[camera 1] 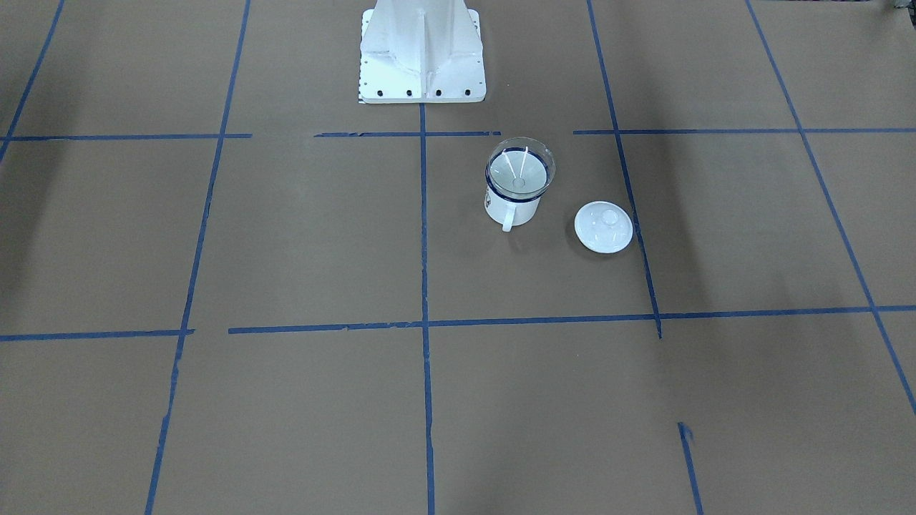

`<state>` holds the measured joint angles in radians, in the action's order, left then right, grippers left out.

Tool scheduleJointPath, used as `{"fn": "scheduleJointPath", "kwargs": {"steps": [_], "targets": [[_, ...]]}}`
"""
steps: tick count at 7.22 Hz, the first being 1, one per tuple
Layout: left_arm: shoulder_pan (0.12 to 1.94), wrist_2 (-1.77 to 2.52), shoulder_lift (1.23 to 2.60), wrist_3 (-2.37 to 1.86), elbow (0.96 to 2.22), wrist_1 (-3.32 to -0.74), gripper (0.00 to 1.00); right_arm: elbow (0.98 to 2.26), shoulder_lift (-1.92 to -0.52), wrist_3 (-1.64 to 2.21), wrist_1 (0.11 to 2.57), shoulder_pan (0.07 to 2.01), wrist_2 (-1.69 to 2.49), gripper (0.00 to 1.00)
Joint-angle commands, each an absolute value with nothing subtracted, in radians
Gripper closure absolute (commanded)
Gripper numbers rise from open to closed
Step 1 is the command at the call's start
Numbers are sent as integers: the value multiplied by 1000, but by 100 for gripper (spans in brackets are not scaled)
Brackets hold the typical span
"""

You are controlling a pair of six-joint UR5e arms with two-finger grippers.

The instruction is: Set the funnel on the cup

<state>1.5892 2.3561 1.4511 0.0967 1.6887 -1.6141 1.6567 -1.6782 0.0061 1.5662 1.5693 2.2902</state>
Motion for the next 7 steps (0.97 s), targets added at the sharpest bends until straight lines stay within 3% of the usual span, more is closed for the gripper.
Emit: {"fn": "scheduleJointPath", "kwargs": {"steps": [1,7], "targets": [[1589,2355,1451,97,1689,-1615,0,1657,-1678,6,1566,1569,2290,0],[1592,2352,1456,98,1698,-1617,0,1657,-1678,6,1566,1569,2290,0]]}}
